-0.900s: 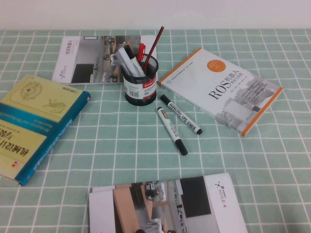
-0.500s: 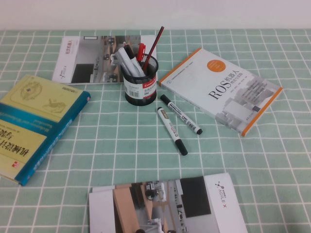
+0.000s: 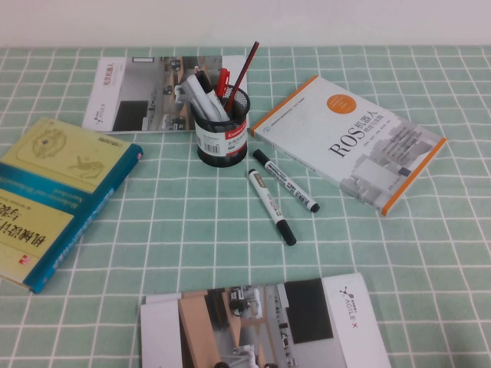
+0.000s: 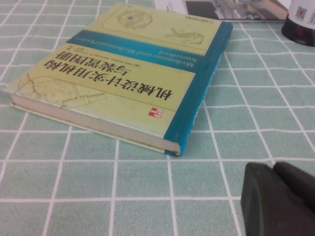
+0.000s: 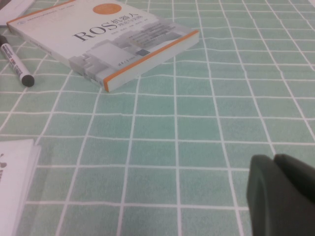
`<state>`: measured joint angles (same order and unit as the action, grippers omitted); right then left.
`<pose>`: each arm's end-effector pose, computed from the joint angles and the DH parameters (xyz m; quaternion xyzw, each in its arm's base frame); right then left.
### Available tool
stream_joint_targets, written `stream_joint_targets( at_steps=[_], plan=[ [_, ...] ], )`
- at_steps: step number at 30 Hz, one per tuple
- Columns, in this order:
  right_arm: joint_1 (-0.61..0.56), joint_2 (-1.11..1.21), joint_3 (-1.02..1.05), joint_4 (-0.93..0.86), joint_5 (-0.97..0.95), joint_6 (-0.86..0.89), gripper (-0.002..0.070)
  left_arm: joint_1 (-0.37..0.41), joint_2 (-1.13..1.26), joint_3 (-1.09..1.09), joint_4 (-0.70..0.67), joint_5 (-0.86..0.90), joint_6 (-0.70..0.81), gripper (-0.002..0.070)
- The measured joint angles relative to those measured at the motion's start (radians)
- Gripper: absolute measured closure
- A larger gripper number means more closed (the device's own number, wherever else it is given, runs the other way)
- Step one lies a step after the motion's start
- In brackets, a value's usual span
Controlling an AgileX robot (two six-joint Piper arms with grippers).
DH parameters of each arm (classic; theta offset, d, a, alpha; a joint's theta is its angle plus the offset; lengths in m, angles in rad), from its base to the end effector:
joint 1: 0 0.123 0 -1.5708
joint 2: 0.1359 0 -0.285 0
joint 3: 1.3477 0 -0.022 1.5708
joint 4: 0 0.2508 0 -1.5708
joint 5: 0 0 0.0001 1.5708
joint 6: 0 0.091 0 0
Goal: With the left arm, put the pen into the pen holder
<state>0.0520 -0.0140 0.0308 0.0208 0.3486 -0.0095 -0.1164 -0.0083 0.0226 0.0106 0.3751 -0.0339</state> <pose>0.0531 0.0034 0.1722 -0.0189 0.7981 0.0215 0.6019 0.0524 -0.0058 0.1723 0.0360 0.8047 -0.0400 0.5913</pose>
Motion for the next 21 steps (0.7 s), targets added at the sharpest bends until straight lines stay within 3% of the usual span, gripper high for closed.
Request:
stream_joint_targets(
  at_steps=[5, 21],
  plan=[
    [0.000, 0.000, 0.000, 0.000, 0.000, 0.000, 0.0696, 0.000, 0.000, 0.002, -0.011, -0.026, -0.011, 0.0675],
    [0.000, 0.000, 0.000, 0.000, 0.000, 0.000, 0.0696, 0.000, 0.000, 0.004, -0.235, -0.259, -0.227, 0.0675]
  ],
)
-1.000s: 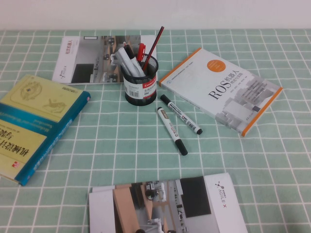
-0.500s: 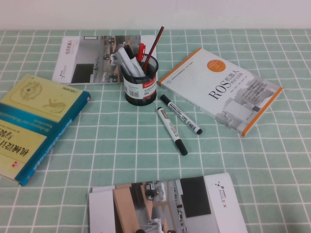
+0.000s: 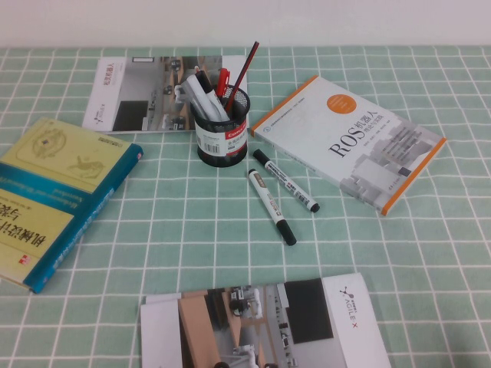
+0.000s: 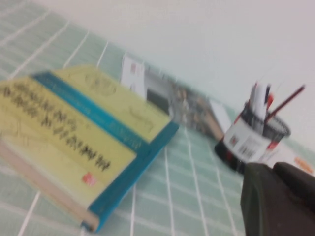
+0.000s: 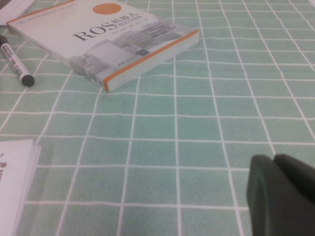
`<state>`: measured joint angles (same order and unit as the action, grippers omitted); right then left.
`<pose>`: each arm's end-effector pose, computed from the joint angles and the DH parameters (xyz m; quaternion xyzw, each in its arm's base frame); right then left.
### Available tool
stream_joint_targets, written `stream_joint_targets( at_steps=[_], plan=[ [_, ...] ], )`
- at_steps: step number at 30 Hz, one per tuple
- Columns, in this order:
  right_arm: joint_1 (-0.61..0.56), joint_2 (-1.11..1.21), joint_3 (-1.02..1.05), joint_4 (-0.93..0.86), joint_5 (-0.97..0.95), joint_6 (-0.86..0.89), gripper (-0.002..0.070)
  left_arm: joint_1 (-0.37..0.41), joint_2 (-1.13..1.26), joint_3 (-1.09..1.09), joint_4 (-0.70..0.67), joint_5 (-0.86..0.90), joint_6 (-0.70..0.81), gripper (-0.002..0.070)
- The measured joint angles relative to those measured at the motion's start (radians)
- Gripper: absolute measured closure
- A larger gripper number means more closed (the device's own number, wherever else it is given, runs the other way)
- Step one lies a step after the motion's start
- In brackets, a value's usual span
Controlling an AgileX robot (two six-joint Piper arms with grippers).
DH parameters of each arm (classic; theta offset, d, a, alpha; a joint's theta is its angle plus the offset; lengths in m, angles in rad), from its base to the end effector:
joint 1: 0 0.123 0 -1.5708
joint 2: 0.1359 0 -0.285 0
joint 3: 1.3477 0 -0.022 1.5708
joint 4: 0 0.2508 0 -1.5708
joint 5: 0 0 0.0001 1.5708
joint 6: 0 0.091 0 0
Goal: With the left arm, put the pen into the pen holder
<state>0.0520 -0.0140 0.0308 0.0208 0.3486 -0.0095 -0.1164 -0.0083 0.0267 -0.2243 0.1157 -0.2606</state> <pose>0.0531 0.0034 0.1722 -0.0189 0.7981 0.0215 0.6019 0.0562 -0.0090 0.1944 -0.1231 0.7119 -0.2131 0.6577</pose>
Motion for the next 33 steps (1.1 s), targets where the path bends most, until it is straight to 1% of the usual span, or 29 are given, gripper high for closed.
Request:
stream_joint_targets(
  at_steps=[4, 7, 9, 12, 17, 20, 22, 24, 28, 30, 33],
  plan=[
    [0.000, 0.000, 0.000, 0.000, 0.000, 0.000, 0.0696, 0.000, 0.000, 0.000, -0.013, -0.041, -0.002, 0.0675],
    [0.000, 0.000, 0.000, 0.000, 0.000, 0.000, 0.0696, 0.000, 0.000, 0.000, -0.039, -0.028, -0.024, 0.0675],
    [0.000, 0.000, 0.000, 0.000, 0.000, 0.000, 0.0696, 0.000, 0.013, -0.032, -0.045, 0.035, -0.031, 0.0675],
    [0.000, 0.000, 0.000, 0.000, 0.000, 0.000, 0.0696, 0.000, 0.094, -0.138, -0.043, 0.148, -0.034, 0.0675],
    [0.000, 0.000, 0.000, 0.000, 0.000, 0.000, 0.0696, 0.000, 0.339, -0.382, -0.039, 0.391, -0.008, 0.0675],
    [0.000, 0.000, 0.000, 0.000, 0.000, 0.000, 0.0696, 0.000, 0.514, -0.524, -0.051, 0.545, 0.085, 0.0675],
    [0.000, 0.000, 0.000, 0.000, 0.000, 0.000, 0.0696, 0.000, 0.619, -0.616, -0.068, 0.611, 0.151, 0.0675],
    [0.000, 0.000, 0.000, 0.000, 0.000, 0.000, 0.0696, 0.000, 0.721, -0.685, -0.090, 0.649, 0.207, 0.0675],
    [0.000, 0.000, 0.000, 0.000, 0.000, 0.000, 0.0696, -0.009, 0.934, -0.796, -0.162, 0.670, 0.311, 0.0675],
    [0.000, 0.000, 0.000, 0.000, 0.000, 0.000, 0.0696, -0.042, 1.047, -0.845, -0.184, 0.670, 0.338, 0.0675],
    [0.000, 0.000, 0.000, 0.000, 0.000, 0.000, 0.0696, -0.124, 1.204, -0.913, -0.190, 0.652, 0.343, 0.0675]
  ],
)
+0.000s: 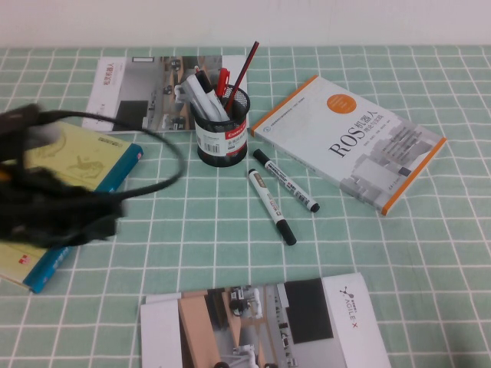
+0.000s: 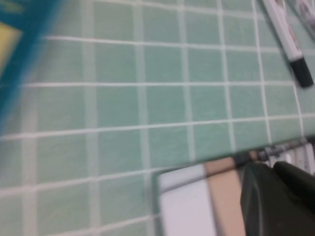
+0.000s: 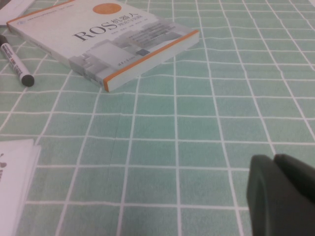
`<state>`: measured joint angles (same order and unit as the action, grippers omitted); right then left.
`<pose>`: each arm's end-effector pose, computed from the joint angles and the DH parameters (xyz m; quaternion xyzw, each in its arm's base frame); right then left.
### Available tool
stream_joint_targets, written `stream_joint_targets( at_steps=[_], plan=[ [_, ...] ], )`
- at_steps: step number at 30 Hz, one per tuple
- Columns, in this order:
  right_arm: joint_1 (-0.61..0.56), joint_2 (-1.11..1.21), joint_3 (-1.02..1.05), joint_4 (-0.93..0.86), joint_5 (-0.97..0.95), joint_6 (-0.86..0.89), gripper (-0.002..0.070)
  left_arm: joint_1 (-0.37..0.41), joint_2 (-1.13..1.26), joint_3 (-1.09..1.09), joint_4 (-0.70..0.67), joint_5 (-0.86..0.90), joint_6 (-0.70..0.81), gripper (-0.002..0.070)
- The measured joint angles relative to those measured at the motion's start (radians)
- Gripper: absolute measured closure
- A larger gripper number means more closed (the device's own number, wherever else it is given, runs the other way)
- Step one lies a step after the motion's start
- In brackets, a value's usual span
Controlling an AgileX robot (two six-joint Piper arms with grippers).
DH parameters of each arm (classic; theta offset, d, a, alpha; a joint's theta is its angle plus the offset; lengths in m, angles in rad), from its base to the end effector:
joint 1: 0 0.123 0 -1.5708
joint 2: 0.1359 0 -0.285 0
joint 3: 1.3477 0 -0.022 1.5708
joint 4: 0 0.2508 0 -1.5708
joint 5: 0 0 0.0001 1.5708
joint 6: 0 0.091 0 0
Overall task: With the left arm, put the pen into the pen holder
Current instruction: Pick up the pen on the table
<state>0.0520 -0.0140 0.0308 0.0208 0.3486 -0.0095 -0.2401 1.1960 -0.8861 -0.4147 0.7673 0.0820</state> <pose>0.0531 0.0034 0.1722 -0.0189 0.7981 0.0215 0.6019 0.2203 -0.0802 0.2951 0.0506 0.9417 -0.2009 0.2652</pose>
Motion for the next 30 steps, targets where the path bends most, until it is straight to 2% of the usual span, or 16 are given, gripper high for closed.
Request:
stream_joint_targets(
  at_steps=[6, 12, 18, 23, 26, 30],
  plan=[
    [0.000, 0.000, 0.000, 0.000, 0.000, 0.000, 0.0696, -0.198, 0.320, -0.196, -0.001, -0.022, -0.056, 0.0675],
    [0.000, 0.000, 0.000, 0.000, 0.000, 0.000, 0.0696, -0.343, 0.594, -0.452, 0.003, 0.003, -0.127, 0.0675],
    [0.000, 0.000, 0.000, 0.000, 0.000, 0.000, 0.0696, -0.445, 0.785, -0.709, 0.087, 0.095, -0.223, 0.0675],
    [0.000, 0.000, 0.000, 0.000, 0.000, 0.000, 0.0696, -0.458, 0.859, -0.860, 0.168, 0.150, -0.297, 0.0667],
    [0.000, 0.000, 0.000, 0.000, 0.000, 0.000, 0.0696, -0.458, 0.889, -0.906, 0.189, 0.180, -0.291, 0.0579],
    [0.000, 0.000, 0.000, 0.000, 0.000, 0.000, 0.0696, -0.460, 0.920, -0.928, 0.260, 0.220, -0.323, 0.0363]
  ],
)
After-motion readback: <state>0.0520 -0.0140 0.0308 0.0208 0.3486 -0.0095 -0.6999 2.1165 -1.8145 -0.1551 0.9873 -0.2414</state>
